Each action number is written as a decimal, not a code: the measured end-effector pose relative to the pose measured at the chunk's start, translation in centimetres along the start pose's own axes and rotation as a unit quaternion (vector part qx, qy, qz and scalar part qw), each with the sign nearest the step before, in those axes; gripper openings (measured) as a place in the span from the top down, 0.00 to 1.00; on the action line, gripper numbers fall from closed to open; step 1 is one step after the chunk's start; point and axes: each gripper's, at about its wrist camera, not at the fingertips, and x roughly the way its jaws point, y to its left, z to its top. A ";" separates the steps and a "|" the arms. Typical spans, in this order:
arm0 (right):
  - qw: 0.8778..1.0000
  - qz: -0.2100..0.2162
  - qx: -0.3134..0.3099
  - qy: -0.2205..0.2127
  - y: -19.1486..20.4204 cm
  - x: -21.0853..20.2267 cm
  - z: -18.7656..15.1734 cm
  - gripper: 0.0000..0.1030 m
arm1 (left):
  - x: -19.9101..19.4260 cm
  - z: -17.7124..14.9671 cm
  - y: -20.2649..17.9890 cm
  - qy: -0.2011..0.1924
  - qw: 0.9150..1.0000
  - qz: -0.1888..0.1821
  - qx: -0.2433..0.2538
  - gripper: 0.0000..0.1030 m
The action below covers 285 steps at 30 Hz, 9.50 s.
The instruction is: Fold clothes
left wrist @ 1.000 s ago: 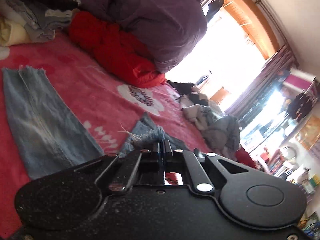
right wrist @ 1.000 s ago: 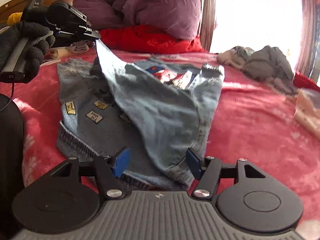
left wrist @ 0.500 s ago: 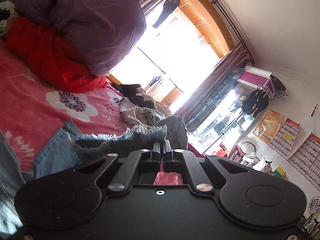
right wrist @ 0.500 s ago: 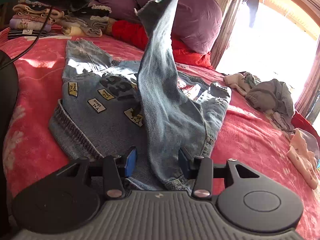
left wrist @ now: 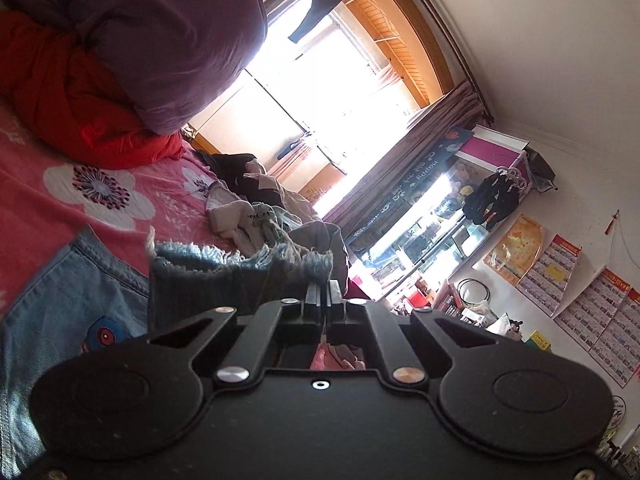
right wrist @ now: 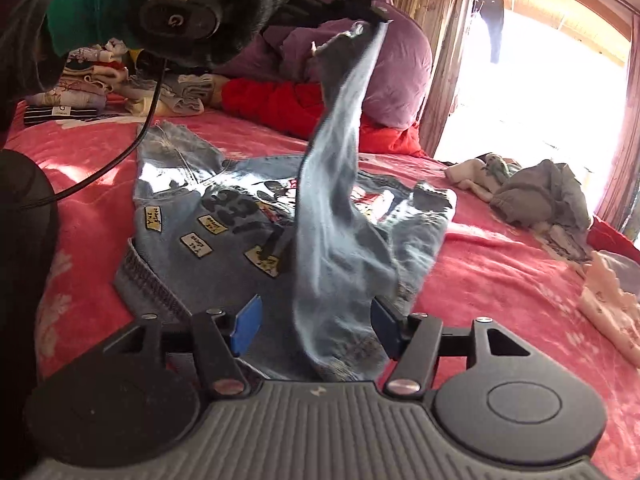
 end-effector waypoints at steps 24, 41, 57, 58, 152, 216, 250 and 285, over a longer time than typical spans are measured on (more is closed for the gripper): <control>0.952 0.049 0.303 0.010 -6.7 1.5 -2.8 0.94 | 15.2 -3.1 0.5 0.110 0.985 0.095 0.090 0.99; 0.937 0.077 0.341 0.020 -7.1 2.0 -3.4 0.94 | 19.8 -6.4 0.2 0.134 0.956 0.179 0.189 0.99; 0.937 0.055 0.346 0.015 -7.2 1.0 -3.3 0.85 | 18.6 -3.4 5.4 0.184 0.943 0.205 0.188 0.85; 0.937 0.054 0.346 0.015 -7.2 1.1 -3.3 0.85 | 18.8 -3.7 5.4 0.190 0.941 0.203 0.192 0.85; 0.997 0.052 -0.020 0.048 12.3 -1.7 2.5 0.57 | -20.9 -0.5 21.8 -0.016 0.932 0.281 -0.228 0.40; 0.990 -0.049 -0.130 0.040 18.5 3.9 5.7 0.47 | -17.7 -3.6 16.2 0.081 0.954 0.224 -0.184 0.49; 0.988 0.031 -0.150 0.029 19.0 1.8 6.9 0.37 | -16.5 -5.9 11.3 0.127 0.952 0.274 -0.051 0.96; 0.998 0.029 -0.042 0.026 15.3 11.9 9.6 0.76 | 3.0 4.3 17.2 0.193 0.943 0.271 0.033 0.60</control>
